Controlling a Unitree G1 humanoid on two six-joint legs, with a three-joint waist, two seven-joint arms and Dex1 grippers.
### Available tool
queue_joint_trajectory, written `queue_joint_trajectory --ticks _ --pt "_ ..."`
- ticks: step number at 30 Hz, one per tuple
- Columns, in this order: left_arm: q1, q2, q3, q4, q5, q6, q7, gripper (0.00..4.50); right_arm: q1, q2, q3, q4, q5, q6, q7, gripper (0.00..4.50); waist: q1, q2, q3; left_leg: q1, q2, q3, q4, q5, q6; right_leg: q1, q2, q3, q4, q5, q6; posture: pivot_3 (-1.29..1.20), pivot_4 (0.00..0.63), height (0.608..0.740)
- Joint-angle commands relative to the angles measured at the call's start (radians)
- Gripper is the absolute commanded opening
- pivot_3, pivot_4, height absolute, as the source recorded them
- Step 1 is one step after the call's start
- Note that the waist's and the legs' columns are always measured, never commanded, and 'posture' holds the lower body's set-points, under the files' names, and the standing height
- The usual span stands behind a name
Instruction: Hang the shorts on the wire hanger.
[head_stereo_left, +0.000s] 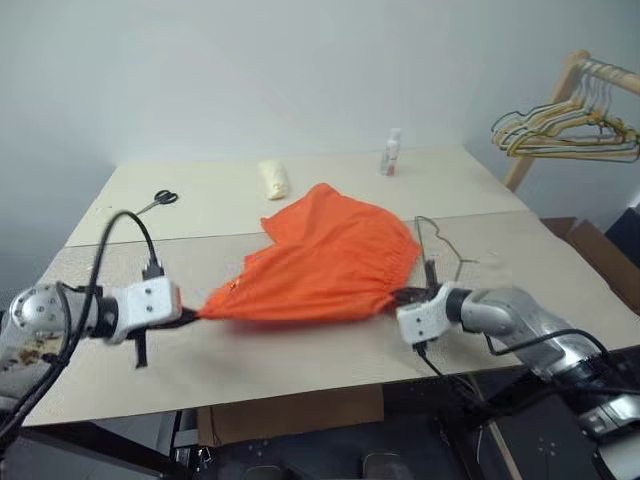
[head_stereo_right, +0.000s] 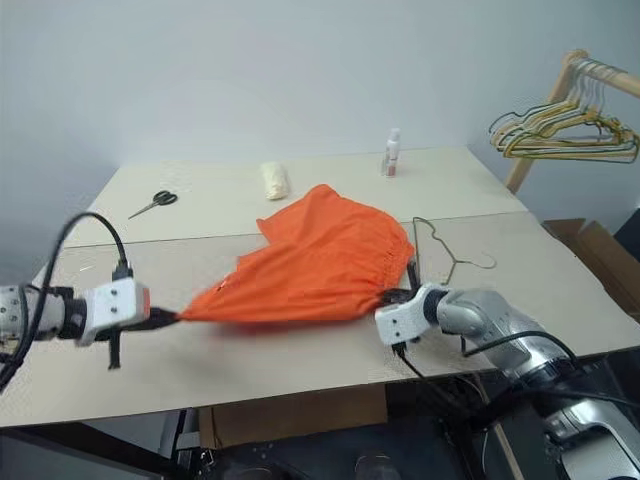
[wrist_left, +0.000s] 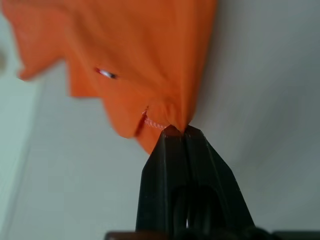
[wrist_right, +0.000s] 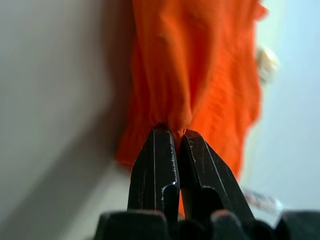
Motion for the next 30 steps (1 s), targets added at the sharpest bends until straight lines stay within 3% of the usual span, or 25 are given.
queue_joint_trajectory --ticks 1,5,10,16,17,19,27,29,30 --pt "0.07 0.07 0.041 -0.07 0.003 0.036 -0.064 0.02 0.018 -0.067 -0.054 -0.107 0.097 -0.004 0.126 0.0 0.013 0.0 0.0 -0.002 0.0 0.0 0.0 0.0 0.0 -0.002 -0.001 0.0 0.0 0.0 0.0 0.04 0.0 0.74" --pt "0.181 0.12 0.057 -0.129 0.036 0.061 -0.089 0.02 0.037 -0.091 -0.056 -0.147 0.135 -0.03 0.195 0.0 0.034 0.0 0.0 -0.003 0.001 0.0 0.0 -0.001 -0.001 -0.002 0.0 -0.001 -0.001 0.0 -0.001 0.04 0.0 0.74" --pt "0.287 0.116 0.123 -0.273 -0.031 0.171 -0.123 0.02 0.034 -0.103 -0.063 -0.134 0.12 -0.104 0.221 0.0 0.049 0.0 0.001 -0.001 0.002 0.001 0.0 -0.001 -0.001 -0.001 0.001 -0.001 0.0 0.0 -0.001 0.04 0.0 0.74" --pt "0.271 0.079 0.116 -0.318 -0.028 0.203 -0.087 0.02 0.006 -0.111 -0.057 -0.069 0.101 -0.207 0.232 0.0 0.06 -0.001 0.001 -0.001 0.002 0.001 0.0 -0.001 -0.001 0.0 0.001 -0.001 -0.001 0.0 -0.001 0.06 0.0 0.74" --pt "0.267 0.082 0.111 -0.312 -0.029 0.195 -0.099 0.01 0.004 -0.128 -0.052 -0.065 0.117 -0.233 0.257 0.3 0.061 -0.001 0.001 -0.001 0.002 0.001 0.0 -0.001 -0.001 0.0 0.001 -0.001 -0.001 0.0 -0.001 0.06 0.0 0.74" --pt "0.264 0.08 0.111 -0.299 -0.018 0.164 -0.104 0.42 0.007 -0.149 -0.055 -0.062 0.14 -0.271 0.28 0.85 0.063 -0.001 0.001 -0.002 0.002 0.001 0.0 -0.001 -0.001 -0.001 0.001 -0.002 -0.001 0.0 -0.002 0.06 0.0 0.74" --pt "0.24 0.088 0.135 -0.269 -0.06 0.128 -0.17 2.78 0.014 -0.179 -0.072 -0.006 0.147 -0.337 0.291 3.61 0.061 -0.001 0.001 -0.001 0.002 0.002 0.0 -0.001 -0.001 -0.001 0.001 -0.001 -0.001 0.0 -0.002 0.04 0.0 0.74" --pt "0.215 0.07 0.17 -0.249 -0.117 0.127 -0.195 3.53 0.043 -0.212 -0.103 -0.039 0.244 -0.245 0.344 4.43 0.062 -0.001 0.002 -0.002 0.002 0.002 0.0 -0.001 -0.001 -0.001 0.001 -0.002 -0.002 0.0 -0.002 0.04 0.0 0.74" --pt "0.166 0.031 0.194 -0.238 -0.183 0.141 -0.183 3.77 0.062 -0.221 -0.146 -0.072 0.331 -0.13 0.361 4.5 0.065 -0.001 0.002 -0.002 0.003 0.002 0.0 -0.001 -0.001 -0.001 0.001 -0.002 -0.002 0.0 -0.002 0.05 0.0 0.74"
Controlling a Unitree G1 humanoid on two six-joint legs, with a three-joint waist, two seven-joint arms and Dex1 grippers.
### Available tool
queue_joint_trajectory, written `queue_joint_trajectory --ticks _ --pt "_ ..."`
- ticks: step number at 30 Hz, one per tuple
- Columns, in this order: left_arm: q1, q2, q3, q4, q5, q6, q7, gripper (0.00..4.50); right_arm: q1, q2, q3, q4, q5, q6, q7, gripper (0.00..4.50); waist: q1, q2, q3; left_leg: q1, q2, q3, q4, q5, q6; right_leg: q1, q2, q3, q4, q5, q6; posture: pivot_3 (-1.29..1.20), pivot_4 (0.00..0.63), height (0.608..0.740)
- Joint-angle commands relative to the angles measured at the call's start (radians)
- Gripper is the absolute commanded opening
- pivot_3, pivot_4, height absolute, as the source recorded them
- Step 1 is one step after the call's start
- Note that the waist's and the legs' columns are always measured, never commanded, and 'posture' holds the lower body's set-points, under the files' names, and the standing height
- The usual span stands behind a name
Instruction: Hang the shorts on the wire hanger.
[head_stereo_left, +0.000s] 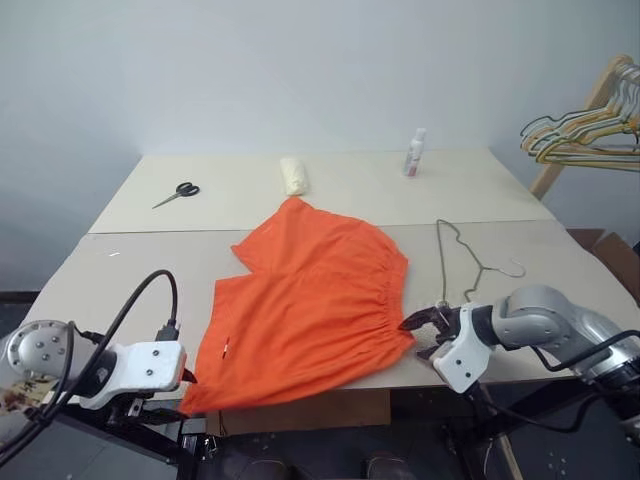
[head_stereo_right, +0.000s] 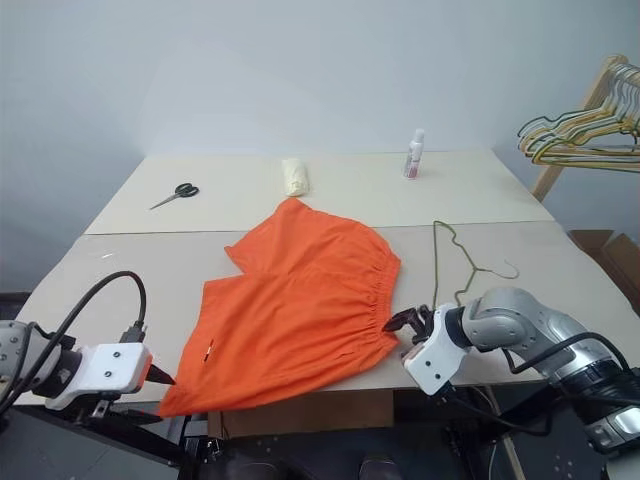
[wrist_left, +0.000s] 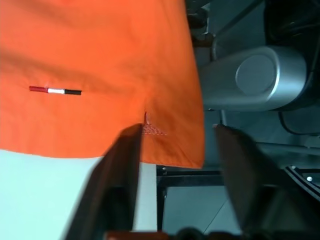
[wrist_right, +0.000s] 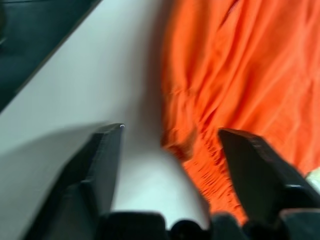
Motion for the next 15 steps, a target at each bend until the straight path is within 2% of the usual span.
queue_joint_trajectory --ticks 1,2,4,7,9,12,15 --pt "-0.141 -0.084 0.095 0.026 -0.188 0.045 0.028 4.12 0.031 -0.037 -0.154 -0.098 0.259 0.3 0.056 4.5 0.01 0.0 0.001 0.0 0.0 0.0 0.0 0.0 0.0 0.0 0.0 -0.001 0.0 0.0 0.0 0.05 0.0 0.74" --pt "-0.203 -0.12 0.098 0.033 -0.243 0.079 0.053 4.38 0.039 -0.029 -0.198 -0.119 0.314 0.399 0.044 4.5 0.012 0.0 0.001 -0.001 0.001 -0.001 0.0 0.0 0.0 0.0 0.0 -0.001 0.0 0.0 0.0 0.05 0.0 0.74" --pt "-0.268 -0.157 0.098 0.039 -0.291 0.116 0.07 4.38 0.049 -0.016 -0.248 -0.152 0.356 0.518 0.028 4.5 0.012 0.0 0.0 -0.001 0.002 -0.001 0.001 0.0 0.0 0.0 0.0 -0.002 0.0 0.001 -0.001 0.05 0.0 0.74" --pt "-0.381 -0.252 0.038 0.046 -0.323 0.13 0.135 4.38 0.014 0.081 -0.315 -0.182 0.368 0.917 -0.127 4.5 0.006 -0.001 -0.001 -0.001 0.003 -0.001 0.001 0.0 -0.001 0.0 0.001 -0.002 0.0 0.001 -0.001 0.04 0.0 0.74" --pt "-0.417 -0.297 0.017 0.044 -0.334 0.141 0.159 4.38 -0.004 0.143 -0.338 -0.2 0.357 1.07 -0.201 4.5 0.006 -0.002 -0.001 -0.001 0.003 -0.001 0.001 0.0 -0.001 0.0 0.003 -0.002 0.0 0.002 -0.003 0.02 0.0 0.74" --pt "-0.464 -0.365 -0.025 0.04 -0.359 0.168 0.196 4.38 -0.103 0.346 -0.393 -0.167 0.364 1.464 -0.408 4.5 0.0 -0.002 -0.001 -0.003 0.004 -0.001 0.001 0.0 -0.002 -0.003 0.004 -0.001 0.0 0.003 -0.003 0.0 0.0 0.74" --pt "-0.48 -0.391 -0.056 0.033 -0.357 0.173 0.194 4.38 -0.15 0.512 -0.451 -0.147 0.355 1.656 -0.555 4.5 -0.002 -0.001 -0.001 -0.007 0.004 -0.002 0.001 0.001 -0.005 -0.006 0.005 0.0 0.0 0.005 -0.005 -0.01 0.0 0.74"
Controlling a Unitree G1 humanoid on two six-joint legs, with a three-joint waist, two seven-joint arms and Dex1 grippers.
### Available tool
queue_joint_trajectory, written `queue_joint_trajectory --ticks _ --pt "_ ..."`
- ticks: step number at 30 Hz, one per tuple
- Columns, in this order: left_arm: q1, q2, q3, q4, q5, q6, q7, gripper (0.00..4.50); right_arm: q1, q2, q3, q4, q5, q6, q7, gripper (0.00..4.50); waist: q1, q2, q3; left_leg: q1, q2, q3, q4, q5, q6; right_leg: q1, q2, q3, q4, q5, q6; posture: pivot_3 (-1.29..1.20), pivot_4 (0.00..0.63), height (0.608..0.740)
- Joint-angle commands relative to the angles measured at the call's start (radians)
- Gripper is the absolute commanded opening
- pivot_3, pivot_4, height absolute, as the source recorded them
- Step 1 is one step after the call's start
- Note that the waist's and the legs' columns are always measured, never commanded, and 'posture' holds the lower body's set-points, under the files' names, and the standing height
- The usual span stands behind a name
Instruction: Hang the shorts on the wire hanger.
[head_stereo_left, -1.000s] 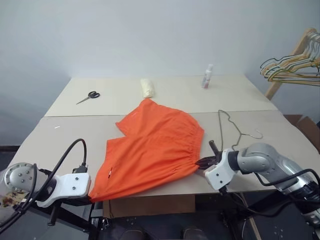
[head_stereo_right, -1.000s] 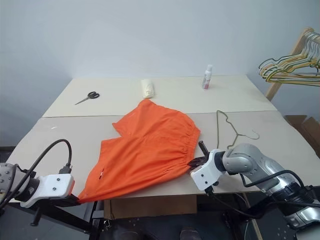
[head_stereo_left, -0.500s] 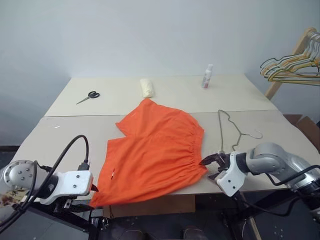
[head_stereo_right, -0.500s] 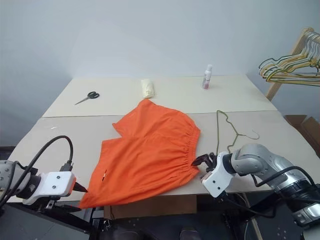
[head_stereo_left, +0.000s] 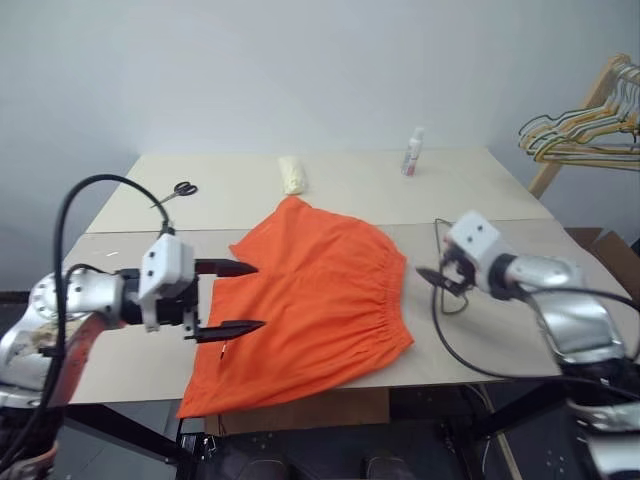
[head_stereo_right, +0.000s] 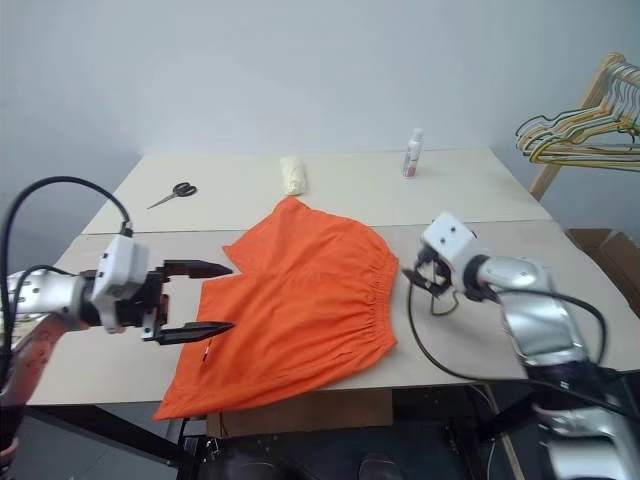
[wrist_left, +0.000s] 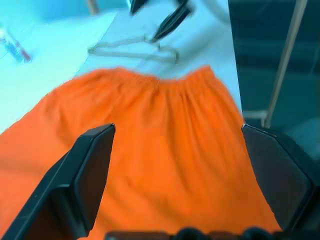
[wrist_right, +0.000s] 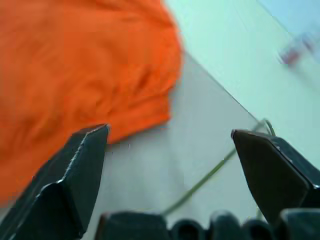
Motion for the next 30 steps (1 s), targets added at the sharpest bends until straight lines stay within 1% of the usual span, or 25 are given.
queue_joint_trajectory --ticks 1,3,7,13,18,22,24,30 --pt "-0.024 -0.005 -0.02 -0.022 -0.017 0.01 0.004 4.38 -0.05 0.111 -0.086 0.007 -0.001 0.192 -0.168 4.5 -0.003 0.0 0.0 -0.002 0.0 0.0 0.0 0.0 0.0 -0.002 0.0 0.0 0.0 0.0 0.0 -0.01 0.0 0.74" --pt "-0.03 -0.011 -0.043 -0.025 -0.011 0.005 0.004 4.38 -0.066 0.202 -0.096 0.05 -0.029 0.228 -0.274 4.5 -0.004 0.0 0.0 -0.006 -0.001 0.0 0.0 0.0 -0.002 -0.008 0.0 0.0 0.0 0.0 0.0 -0.01 0.0 0.74" --pt "-0.055 -0.029 -0.059 -0.022 -0.017 0.0 0.015 4.38 -0.086 0.306 -0.126 0.132 -0.051 0.225 -0.4 4.5 -0.014 0.0 0.0 -0.011 -0.002 -0.001 0.0 0.002 -0.004 -0.012 -0.001 0.0 0.002 0.0 0.0 -0.01 0.0 0.74" --pt "-0.072 -0.038 -0.064 -0.014 -0.015 -0.005 0.017 4.38 -0.097 0.358 -0.184 0.212 -0.026 0.203 -0.47 4.5 -0.03 0.0 0.0 -0.011 -0.002 -0.001 0.0 0.002 -0.004 -0.012 0.0 0.0 0.002 0.0 0.0 0.0 0.0 0.74" --pt "-0.067 -0.04 -0.07 -0.015 -0.005 -0.017 0.016 4.38 -0.078 0.345 -0.18 0.238 -0.013 0.222 -0.455 4.5 -0.048 0.0 0.0 -0.01 -0.002 -0.001 0.0 0.002 -0.004 -0.011 0.0 0.0 0.003 0.0 0.0 0.0 0.0 0.74" --pt "-0.062 -0.04 -0.08 -0.014 0.015 -0.03 0.013 4.38 -0.069 0.334 -0.218 0.237 0.025 0.279 -0.436 4.5 -0.051 0.0 0.0 -0.009 -0.001 -0.001 0.0 0.002 -0.004 -0.011 0.001 0.001 0.003 0.0 0.0 0.0 0.0 0.74" --pt "-0.062 -0.042 -0.083 -0.014 0.02 -0.033 0.013 4.38 -0.046 0.307 -0.206 0.224 0.015 0.292 -0.432 4.5 -0.049 0.0 0.0 -0.009 -0.001 -0.001 0.0 0.002 -0.004 -0.011 0.002 0.001 0.003 0.0 0.0 0.0 0.0 0.74" --pt "-0.055 -0.043 -0.085 -0.008 0.036 -0.048 0.013 4.38 0.047 0.219 -0.224 0.149 0.018 0.331 -0.409 4.5 -0.038 0.0 0.0 -0.009 -0.001 -0.001 0.0 0.002 -0.004 -0.01 0.001 0.0 0.002 0.0 0.0 0.01 0.0 0.74"
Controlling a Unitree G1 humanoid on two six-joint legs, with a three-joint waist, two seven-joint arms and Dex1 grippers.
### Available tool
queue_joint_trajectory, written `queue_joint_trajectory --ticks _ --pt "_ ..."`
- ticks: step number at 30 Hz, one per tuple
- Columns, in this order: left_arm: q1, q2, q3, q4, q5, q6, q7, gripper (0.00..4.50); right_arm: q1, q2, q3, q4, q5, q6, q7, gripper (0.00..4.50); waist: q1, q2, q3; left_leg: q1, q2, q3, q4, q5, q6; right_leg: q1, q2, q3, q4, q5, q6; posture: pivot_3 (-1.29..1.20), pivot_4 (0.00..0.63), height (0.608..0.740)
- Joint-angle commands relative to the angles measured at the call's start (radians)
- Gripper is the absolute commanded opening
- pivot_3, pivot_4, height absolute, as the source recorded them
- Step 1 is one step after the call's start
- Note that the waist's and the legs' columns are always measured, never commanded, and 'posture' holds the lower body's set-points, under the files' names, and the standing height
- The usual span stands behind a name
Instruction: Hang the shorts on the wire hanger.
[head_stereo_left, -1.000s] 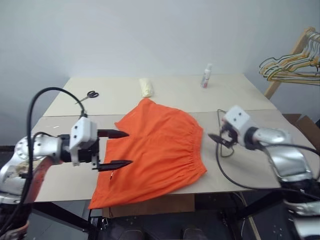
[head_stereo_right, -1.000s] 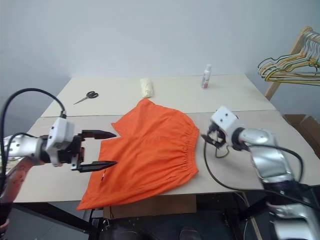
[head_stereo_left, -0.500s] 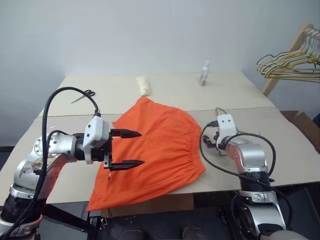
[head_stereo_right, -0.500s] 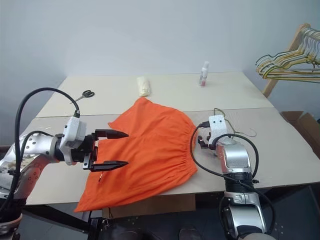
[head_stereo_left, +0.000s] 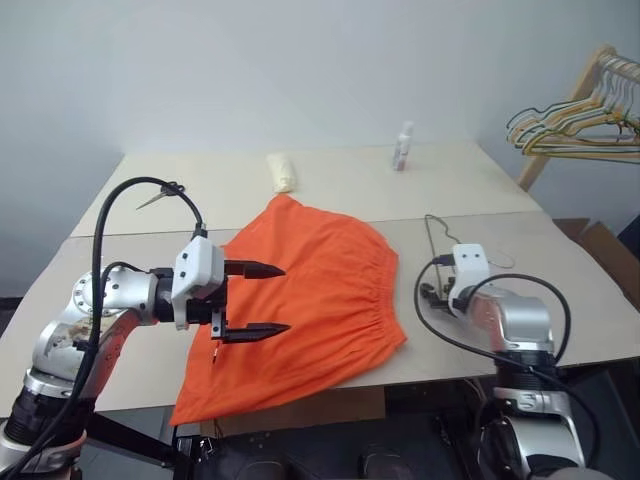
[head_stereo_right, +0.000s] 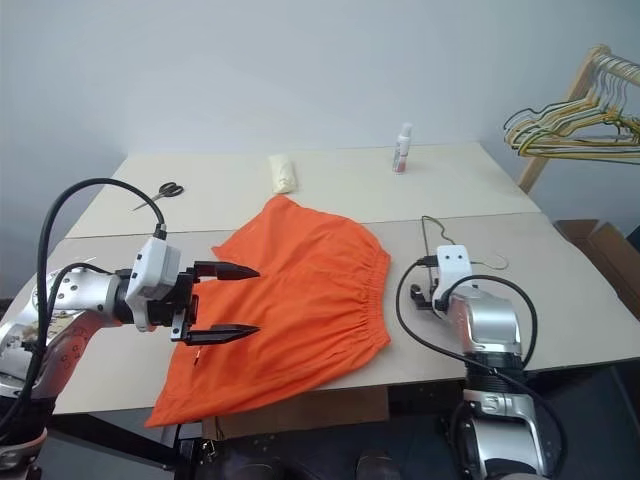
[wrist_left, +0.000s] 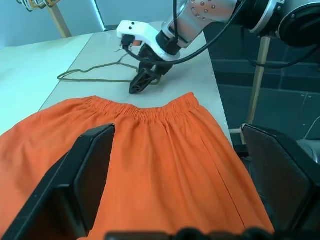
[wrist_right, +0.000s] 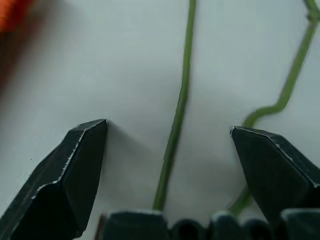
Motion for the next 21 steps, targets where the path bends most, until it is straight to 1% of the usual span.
queue_joint_trajectory --ticks 1,6,9,13,21 --pt "-0.003 -0.001 0.008 -0.008 0.008 -0.026 0.002 4.38 0.046 -0.057 -0.02 -0.07 0.007 0.031 0.021 4.5 0.002 0.0 0.0 0.0 0.0 0.0 0.0 0.0 0.0 0.0 0.0 0.0 0.0 0.0 0.0 0.0 0.0 0.74" --pt "-0.008 -0.001 0.005 -0.002 0.006 -0.028 -0.004 4.38 0.067 -0.07 -0.047 -0.16 0.075 0.036 0.085 4.5 -0.002 0.0 0.0 0.001 0.001 0.0 0.0 0.0 0.0 0.002 0.001 0.0 0.0 0.0 0.0 -0.01 0.0 0.74" --pt "-0.018 -0.004 0.0 0.005 0.01 -0.029 -0.007 4.38 0.06 -0.078 -0.008 -0.197 0.091 -0.01 0.126 4.5 -0.01 0.0 0.0 0.002 0.002 0.002 0.0 0.0 0.0 0.001 0.002 0.002 0.0 0.0 0.0 -0.01 0.0 0.74" --pt "-0.031 -0.012 0.001 -0.002 -0.006 -0.017 -0.007 4.38 0.033 -0.097 0.033 -0.127 0.077 -0.078 0.151 4.5 -0.006 0.0 0.0 0.002 0.004 0.002 0.0 -0.001 0.001 0.001 0.005 0.002 -0.001 0.0 0.0 0.0 0.0 0.74" --pt "-0.019 -0.02 0.023 -0.047 -0.073 0.012 -0.004 4.38 -0.045 -0.109 0.038 0.079 0.058 -0.157 0.135 4.5 -0.004 0.0 0.0 0.002 0.004 0.002 0.0 -0.001 0.0 0.001 0.004 0.002 -0.001 0.001 -0.001 0.01 0.0 0.74"
